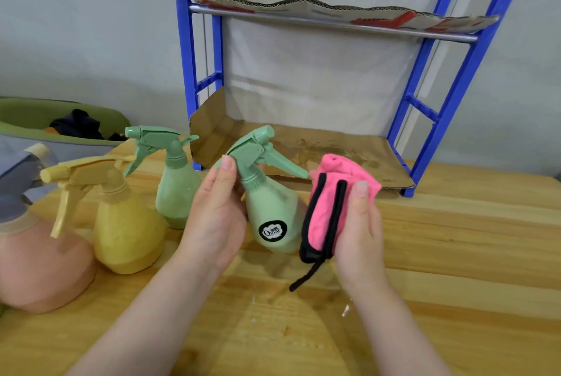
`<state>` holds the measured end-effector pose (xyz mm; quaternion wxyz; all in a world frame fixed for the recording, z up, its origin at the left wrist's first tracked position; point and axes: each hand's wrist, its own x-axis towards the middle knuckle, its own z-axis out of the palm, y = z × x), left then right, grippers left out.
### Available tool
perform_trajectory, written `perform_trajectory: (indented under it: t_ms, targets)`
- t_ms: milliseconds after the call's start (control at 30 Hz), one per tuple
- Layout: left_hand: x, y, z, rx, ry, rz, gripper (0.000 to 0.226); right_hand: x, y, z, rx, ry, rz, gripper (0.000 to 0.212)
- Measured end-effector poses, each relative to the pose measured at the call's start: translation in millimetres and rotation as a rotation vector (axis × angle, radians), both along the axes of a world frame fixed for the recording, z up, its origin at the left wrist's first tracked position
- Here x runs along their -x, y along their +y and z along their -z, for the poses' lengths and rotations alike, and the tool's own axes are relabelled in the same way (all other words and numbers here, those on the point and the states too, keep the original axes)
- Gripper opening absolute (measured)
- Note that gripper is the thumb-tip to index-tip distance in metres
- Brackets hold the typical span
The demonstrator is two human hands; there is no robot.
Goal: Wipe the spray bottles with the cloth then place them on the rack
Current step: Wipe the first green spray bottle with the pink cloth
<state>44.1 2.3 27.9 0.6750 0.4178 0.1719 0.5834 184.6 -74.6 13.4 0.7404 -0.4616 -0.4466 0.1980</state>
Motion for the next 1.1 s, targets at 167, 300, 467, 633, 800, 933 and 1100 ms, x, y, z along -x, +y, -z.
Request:
perform_trajectory:
  t_ms: [167,300,467,633,800,933,1100]
  targets:
    - [3.6,-2.2,0.3,-0.071,0.182,-0.073,0.033,4.1,-3.6,-6.7,-0.078,-0.082,0.056,0.064]
    - [-1.2,-7.2,7.9,-0.262,0.402,-0.054,0.011,7.2,-4.3,-3.8,-0.136,-0.246,0.079,0.057]
    - [-6.7,-12.4,10.9,-0.514,0.467,-0.018,0.012,8.8,-2.5,-5.0,-0.15,-0.298,0.103,0.04]
    - [-8.4,-13.7,13.5,-0.587,0.461,-0.039,0.015,6.9,-5.9,-3.2,-0.209,-0.294,0.102,0.034]
    - [-11.2,-18.7,14.3,-0.634,0.459,-0.055,0.018,12.2,-6.4,-5.6,-0.219,-0.186,0.109,0.019]
    - [-13.6,-24.3,14.5,-0.653,0.456,-0.102,0.013,17.3,-9.1,-8.3,-0.151,-0.066,0.175,0.018]
    - [-17.4,-29.7,13.2,-0.679,0.498,-0.203,0.012,14.0,-8.0,-14.2,-0.06,0.084,0.229,0.045]
